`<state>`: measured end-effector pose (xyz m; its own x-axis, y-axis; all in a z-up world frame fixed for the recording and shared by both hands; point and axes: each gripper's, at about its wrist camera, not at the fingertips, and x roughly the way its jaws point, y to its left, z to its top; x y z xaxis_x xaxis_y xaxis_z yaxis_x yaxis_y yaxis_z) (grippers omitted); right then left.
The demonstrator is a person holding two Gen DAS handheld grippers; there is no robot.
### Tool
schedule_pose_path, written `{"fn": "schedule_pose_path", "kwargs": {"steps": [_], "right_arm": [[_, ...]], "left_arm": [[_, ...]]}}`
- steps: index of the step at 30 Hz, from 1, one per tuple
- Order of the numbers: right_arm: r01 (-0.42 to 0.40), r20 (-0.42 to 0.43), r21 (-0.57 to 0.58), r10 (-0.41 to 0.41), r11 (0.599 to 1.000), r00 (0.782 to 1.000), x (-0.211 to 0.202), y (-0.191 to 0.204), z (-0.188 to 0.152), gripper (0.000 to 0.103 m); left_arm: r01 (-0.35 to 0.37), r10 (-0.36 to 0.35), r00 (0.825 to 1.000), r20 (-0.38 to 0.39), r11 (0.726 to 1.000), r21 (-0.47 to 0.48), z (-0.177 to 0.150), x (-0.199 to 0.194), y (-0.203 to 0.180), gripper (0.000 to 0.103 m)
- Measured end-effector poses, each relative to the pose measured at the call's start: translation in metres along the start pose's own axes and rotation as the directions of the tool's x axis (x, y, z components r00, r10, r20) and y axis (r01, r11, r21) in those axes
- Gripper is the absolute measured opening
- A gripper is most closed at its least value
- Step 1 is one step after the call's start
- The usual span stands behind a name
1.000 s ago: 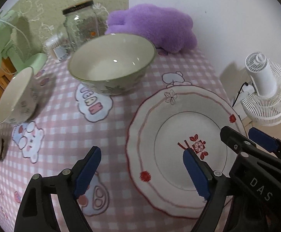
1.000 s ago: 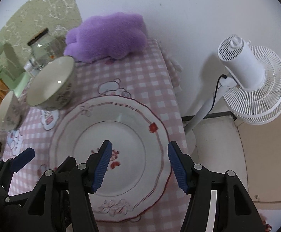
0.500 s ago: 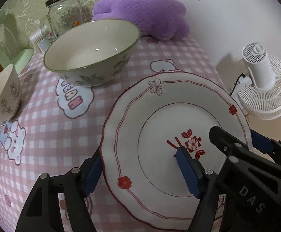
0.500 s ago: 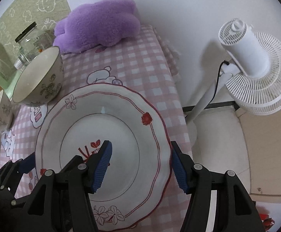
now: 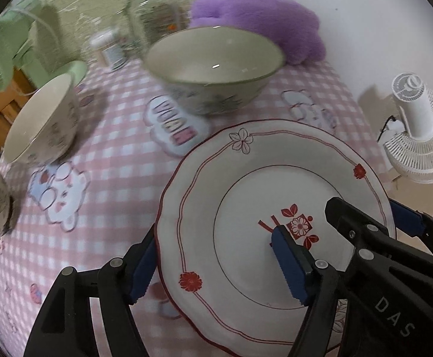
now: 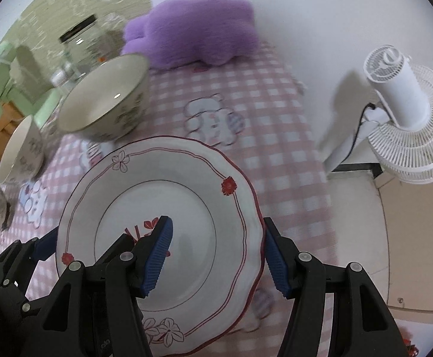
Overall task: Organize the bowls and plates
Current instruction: 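Close the grippers on the red-rimmed white plate rim, then lift the red-rimmed plate with both grippers and carry it to the cream plates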
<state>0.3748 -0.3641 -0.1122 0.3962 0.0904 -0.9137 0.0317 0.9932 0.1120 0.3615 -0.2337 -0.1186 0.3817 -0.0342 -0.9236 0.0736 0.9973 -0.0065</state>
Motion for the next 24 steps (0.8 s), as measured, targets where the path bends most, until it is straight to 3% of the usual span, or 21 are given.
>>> {"fn": "schedule_pose_path", "kwargs": {"steps": [7,11,24], "right_arm": [[-0.038,-0.038,-0.048,0.036,0.998,0.999,0.007,0.026,-0.013,0.063],[-0.039,-0.033,-0.053,0.038,0.998,0.999,0.008,0.027,-0.011,0.062],[-0.008,-0.009,-0.114,0.007,0.993,1.000,0.019,0.023,0.000,0.040]], "left_arm": [[-0.006,0.005,1.000,-0.029,1.000,-0.029,-0.015,0.002,0.028,0.073],[-0.026,0.026,1.000,0.002,0.999,-0.041,-0.012,0.001,0.034,0.070],[0.018,-0.017,1.000,0.011,0.995,-0.095,-0.003,0.010,0.046,0.058]]}}
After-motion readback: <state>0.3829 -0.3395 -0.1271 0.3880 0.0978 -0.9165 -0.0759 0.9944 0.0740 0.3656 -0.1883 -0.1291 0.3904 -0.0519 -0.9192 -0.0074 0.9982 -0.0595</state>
